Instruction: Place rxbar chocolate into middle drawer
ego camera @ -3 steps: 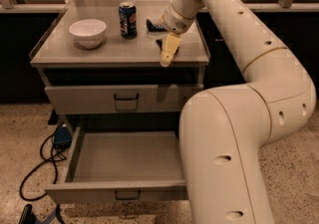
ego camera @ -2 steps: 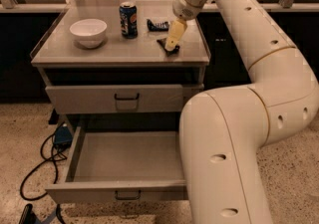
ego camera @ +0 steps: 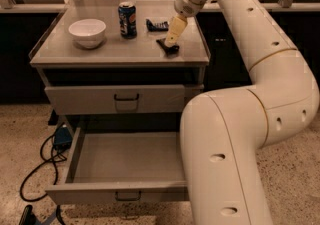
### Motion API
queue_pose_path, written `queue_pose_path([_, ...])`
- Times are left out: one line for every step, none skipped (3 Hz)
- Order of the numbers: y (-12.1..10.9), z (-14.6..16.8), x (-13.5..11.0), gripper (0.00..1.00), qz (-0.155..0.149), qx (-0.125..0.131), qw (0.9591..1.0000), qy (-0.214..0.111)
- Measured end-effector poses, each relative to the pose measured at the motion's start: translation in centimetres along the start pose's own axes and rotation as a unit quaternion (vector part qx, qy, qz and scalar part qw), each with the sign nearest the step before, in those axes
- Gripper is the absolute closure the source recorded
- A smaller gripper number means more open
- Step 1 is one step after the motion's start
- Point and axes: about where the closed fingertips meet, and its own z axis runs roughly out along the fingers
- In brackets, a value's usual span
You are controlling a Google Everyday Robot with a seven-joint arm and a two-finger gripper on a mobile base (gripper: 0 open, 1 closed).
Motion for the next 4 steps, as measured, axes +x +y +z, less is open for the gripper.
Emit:
queue_pose_path([-2.5,-0.6,1.4,0.0,0.049,0.041,0.9979,-0.01])
queue_pose_path([-3.4,-0.3,3.0,0.0,0.098,0.055,0.9936,-0.011])
queue_pose_path([-3.7,0.6,2.8,0.0,0.087,0.061,0.9943,-0.009])
queue_pose_path([-2.3,0.6,3.7,0.0,0.069,0.035,0.997,0.004])
